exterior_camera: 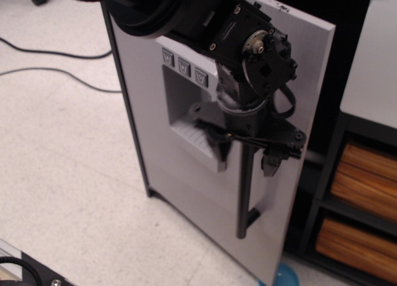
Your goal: Open fridge
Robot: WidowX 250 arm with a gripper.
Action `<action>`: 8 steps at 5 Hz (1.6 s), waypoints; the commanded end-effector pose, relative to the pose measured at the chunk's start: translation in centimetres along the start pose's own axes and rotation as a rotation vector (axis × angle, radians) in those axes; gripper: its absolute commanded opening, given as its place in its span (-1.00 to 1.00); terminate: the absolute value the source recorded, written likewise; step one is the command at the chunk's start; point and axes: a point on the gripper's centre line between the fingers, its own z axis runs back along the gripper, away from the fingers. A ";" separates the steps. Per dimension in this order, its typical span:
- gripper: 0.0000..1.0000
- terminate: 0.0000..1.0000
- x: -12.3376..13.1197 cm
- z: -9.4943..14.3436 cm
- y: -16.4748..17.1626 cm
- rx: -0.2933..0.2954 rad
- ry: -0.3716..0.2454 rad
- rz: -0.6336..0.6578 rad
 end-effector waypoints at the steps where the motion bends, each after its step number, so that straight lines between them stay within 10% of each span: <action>1: 1.00 -1.00 -0.4 -2.0 -5.7 -0.018 0.071 -0.144; 5: 1.00 -1.00 6.2 -4.0 -11.5 -0.122 0.045 -0.189; 8: 1.00 -1.00 8.7 -1.9 -7.5 0.034 -0.004 -0.061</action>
